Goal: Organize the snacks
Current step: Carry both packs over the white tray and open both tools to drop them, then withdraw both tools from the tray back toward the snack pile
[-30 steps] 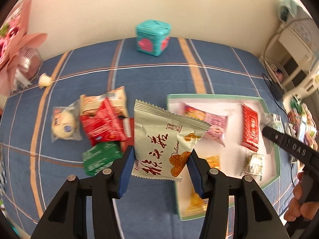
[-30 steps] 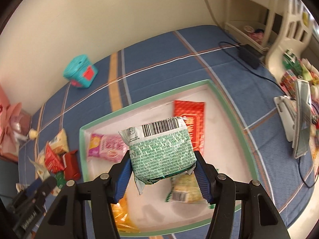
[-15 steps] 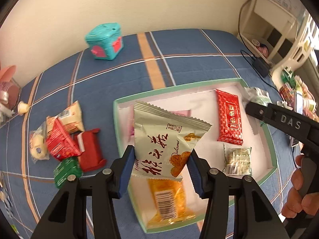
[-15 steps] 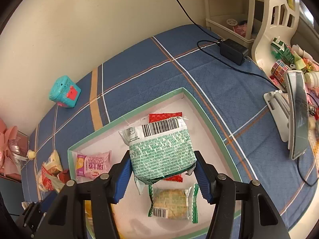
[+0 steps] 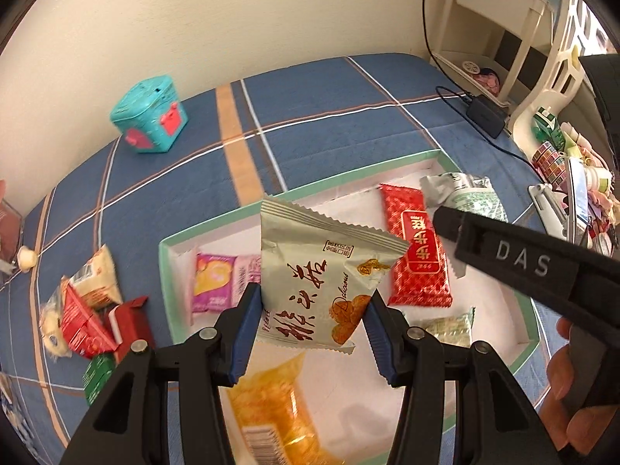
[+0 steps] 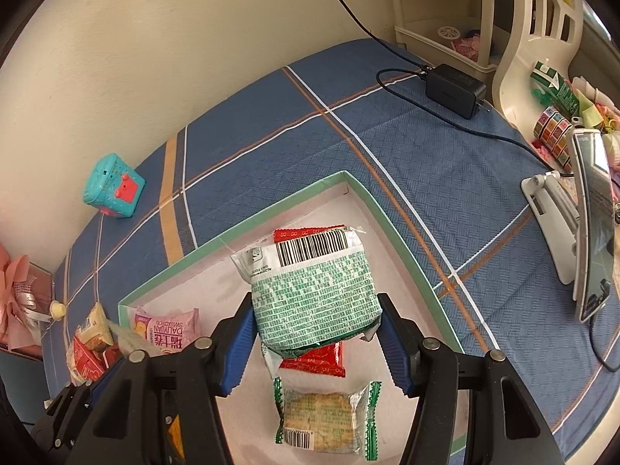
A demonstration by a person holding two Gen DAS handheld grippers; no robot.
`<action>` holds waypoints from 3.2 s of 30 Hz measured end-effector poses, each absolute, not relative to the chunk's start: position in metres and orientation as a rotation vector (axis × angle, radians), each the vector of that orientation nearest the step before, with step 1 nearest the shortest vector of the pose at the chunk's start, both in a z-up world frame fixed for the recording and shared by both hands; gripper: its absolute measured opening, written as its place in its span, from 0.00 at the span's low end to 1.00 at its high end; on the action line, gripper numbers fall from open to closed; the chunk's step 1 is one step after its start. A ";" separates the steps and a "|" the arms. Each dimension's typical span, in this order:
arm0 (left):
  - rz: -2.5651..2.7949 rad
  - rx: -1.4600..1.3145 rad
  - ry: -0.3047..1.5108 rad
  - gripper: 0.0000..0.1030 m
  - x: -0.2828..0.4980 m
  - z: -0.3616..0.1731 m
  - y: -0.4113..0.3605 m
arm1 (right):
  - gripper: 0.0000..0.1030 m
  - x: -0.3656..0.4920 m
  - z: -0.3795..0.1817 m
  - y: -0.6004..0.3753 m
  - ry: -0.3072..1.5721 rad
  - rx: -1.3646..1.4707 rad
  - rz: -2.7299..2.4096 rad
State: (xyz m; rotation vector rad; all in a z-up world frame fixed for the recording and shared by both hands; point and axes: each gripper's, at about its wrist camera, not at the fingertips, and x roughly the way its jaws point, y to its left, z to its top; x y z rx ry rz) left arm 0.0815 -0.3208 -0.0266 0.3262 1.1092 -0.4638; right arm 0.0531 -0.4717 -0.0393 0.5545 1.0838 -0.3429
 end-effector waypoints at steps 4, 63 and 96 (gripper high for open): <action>-0.476 0.330 1.108 0.52 0.083 -0.031 -0.327 | 0.60 0.054 -0.042 -0.473 1.085 0.561 -0.347; -0.154 0.154 1.203 0.60 0.113 -0.031 -0.261 | 0.76 0.064 -0.047 -0.449 1.195 0.434 -0.331; 0.093 0.044 1.182 0.91 0.112 -0.020 -0.170 | 1.00 0.068 -0.019 -0.380 1.135 0.271 -0.213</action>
